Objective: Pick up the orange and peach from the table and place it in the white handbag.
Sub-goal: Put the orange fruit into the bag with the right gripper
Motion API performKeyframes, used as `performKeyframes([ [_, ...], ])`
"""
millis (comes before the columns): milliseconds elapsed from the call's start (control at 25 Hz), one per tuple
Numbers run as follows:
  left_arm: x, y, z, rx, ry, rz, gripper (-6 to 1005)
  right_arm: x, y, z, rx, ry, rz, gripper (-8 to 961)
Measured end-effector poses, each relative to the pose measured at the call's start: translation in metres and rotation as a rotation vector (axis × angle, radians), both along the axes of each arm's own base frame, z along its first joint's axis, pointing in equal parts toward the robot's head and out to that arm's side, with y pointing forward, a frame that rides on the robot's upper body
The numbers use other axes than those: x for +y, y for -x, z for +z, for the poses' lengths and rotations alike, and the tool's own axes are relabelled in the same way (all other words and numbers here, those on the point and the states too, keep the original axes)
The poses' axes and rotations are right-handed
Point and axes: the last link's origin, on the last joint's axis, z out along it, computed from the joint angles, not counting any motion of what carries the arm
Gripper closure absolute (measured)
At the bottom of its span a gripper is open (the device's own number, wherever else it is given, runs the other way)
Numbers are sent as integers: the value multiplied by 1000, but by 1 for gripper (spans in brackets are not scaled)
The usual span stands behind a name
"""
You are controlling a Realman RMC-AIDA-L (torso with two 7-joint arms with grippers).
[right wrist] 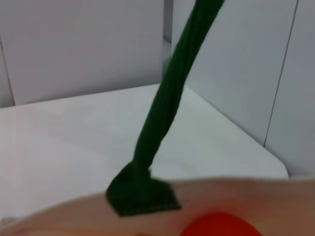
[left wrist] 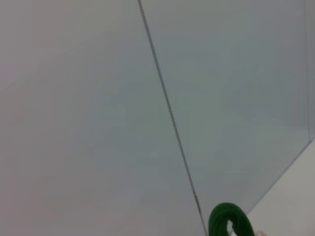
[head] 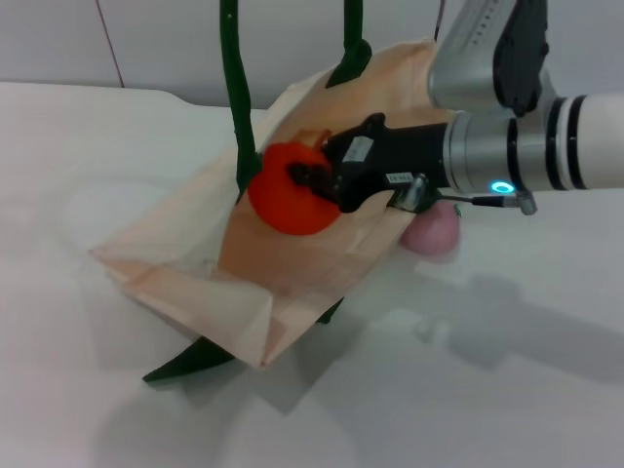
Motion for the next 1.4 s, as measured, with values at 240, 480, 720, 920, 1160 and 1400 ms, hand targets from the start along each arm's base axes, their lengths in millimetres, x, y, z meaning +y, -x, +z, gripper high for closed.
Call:
performKeyframes([
  [240, -1, -3, -6, 7, 16, -9, 891, 7, 1, -4, -4, -24, 23, 794],
  [480, -1, 0, -5, 0, 9, 0, 891, 10, -4, -5, -3, -18, -21, 803],
  [720, 0, -2, -5, -1, 9, -4, 891, 11, -4, -6, 4, -12, -37, 631],
  [920, 0, -2, -4, -3, 5, -1, 891, 12, -2, -10, -6, 6, -40, 430],
  [1160, 0, 5, -2, 1, -5, 23, 891, 13, -5, -9, -8, 13, -68, 272],
  [1400, 1, 21, 1, 15, -26, 75, 891, 24, -33, 20, -43, -63, -156, 122],
])
